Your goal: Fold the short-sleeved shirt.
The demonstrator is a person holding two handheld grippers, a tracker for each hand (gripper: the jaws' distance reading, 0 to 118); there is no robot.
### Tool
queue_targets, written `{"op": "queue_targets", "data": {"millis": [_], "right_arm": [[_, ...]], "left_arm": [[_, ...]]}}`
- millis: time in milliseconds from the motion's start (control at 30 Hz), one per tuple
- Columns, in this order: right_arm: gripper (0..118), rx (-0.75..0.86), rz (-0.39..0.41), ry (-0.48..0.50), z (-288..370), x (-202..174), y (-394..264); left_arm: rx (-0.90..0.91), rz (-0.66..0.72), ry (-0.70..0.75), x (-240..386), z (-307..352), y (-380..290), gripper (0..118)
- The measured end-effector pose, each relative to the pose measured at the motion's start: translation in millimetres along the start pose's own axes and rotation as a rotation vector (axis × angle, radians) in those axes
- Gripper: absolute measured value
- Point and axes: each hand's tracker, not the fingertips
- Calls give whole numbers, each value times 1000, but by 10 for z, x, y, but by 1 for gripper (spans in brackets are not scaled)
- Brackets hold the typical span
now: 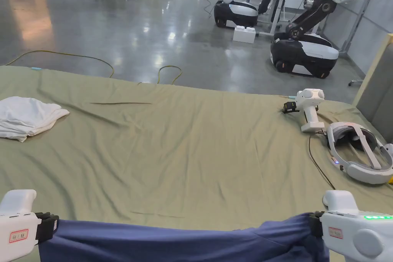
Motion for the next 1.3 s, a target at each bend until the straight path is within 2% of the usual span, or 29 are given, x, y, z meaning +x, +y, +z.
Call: {"op": "queue_targets", "data": {"millis": [233,467,633,867,933,967,1000,1033,1100,1133,1300], "right_arm": [[1,-6,55,-21,535,1,-431],[1,-132,102,-53,707,-50,-1021],[1,-257,130,-49,587,-105,-1440],[1,-327,120,-63,174,-156,-1714],[2,-340,116,-67,135,-224,-1724],[6,-341,107,-60,117,-224,-1722],[15,-338,85,-49,132,-212,-1713],[30,-336,71,-51,165,-204,-1702],[54,-308,51,-89,255,-182,-1650],[63,-280,47,-109,331,-172,-1606],[64,-80,15,-161,833,-267,-1250]], "left_arm": [[39,-16,-31,12,456,-270,6],[-60,-53,-16,-40,477,-782,6],[-162,-73,12,-65,335,-1116,6],[-262,-99,46,-26,114,-1331,7],[-262,-98,50,-90,-22,-1382,11],[-262,-91,49,-100,-29,-1369,16],[-261,-80,43,-107,-22,-1346,22],[-260,-65,26,-111,-5,-1321,35],[-249,-46,9,-104,55,-1273,56],[-227,-47,13,-85,93,-1235,62],[-42,-37,-10,43,347,-933,62]]}}
